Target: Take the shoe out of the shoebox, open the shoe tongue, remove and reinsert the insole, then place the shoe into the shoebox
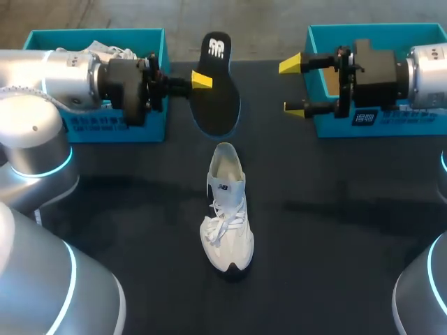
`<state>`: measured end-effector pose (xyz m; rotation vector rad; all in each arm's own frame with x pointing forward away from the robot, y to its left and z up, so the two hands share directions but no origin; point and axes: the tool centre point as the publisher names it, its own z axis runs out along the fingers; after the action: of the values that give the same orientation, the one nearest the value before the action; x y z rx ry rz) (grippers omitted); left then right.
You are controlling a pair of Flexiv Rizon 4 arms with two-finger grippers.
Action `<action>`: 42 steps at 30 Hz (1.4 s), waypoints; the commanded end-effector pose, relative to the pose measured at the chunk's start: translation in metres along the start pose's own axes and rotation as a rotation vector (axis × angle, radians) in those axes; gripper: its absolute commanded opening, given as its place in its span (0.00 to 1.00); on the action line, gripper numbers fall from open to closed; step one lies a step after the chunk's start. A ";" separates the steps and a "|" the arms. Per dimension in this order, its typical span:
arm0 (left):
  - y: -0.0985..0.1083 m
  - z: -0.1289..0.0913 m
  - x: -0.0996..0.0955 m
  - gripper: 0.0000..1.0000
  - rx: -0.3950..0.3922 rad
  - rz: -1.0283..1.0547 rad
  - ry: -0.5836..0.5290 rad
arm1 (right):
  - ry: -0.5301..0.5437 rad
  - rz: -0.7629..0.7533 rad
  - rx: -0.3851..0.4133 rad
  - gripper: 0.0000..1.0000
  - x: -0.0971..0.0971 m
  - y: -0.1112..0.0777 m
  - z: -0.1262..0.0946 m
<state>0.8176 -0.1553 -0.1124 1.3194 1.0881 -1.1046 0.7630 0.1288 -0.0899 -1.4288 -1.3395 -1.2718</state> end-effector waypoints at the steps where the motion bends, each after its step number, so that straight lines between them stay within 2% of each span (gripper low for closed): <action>1: -0.006 0.008 0.005 0.00 -0.035 0.090 -0.034 | -0.003 -0.001 0.016 1.00 0.002 0.005 0.014; 3: -0.006 0.011 0.005 0.00 -0.037 0.084 -0.038 | -0.024 -0.006 0.025 1.00 0.004 0.004 0.020; 11: -0.004 0.021 0.002 0.00 -0.030 0.045 -0.042 | 0.004 -0.018 0.047 1.00 0.006 0.001 0.040; 26: 0.001 0.040 -0.001 0.00 -0.006 0.015 -0.061 | 0.009 -0.021 0.094 1.00 0.009 -0.004 0.061; 27: 0.001 0.041 -0.002 0.00 -0.005 0.014 -0.065 | 0.010 -0.021 0.096 0.98 0.009 -0.004 0.062; 32: 0.001 0.045 -0.005 0.00 0.002 0.013 -0.074 | 0.012 -0.019 0.103 0.75 0.009 -0.004 0.065; 35: -0.001 0.046 -0.008 0.00 0.008 0.013 -0.078 | 0.012 -0.018 0.107 0.49 0.008 -0.004 0.065; 38: -0.002 0.046 -0.009 0.00 0.011 0.010 -0.082 | 0.013 -0.015 0.107 0.41 0.008 -0.004 0.066; 42: -0.005 0.048 -0.011 0.00 0.016 0.001 -0.089 | 0.015 -0.009 0.108 0.40 0.005 -0.003 0.068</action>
<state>0.8105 -0.2014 -0.1029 1.2735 1.0172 -1.1638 0.7677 0.1927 -0.0959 -1.3370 -1.3874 -1.1954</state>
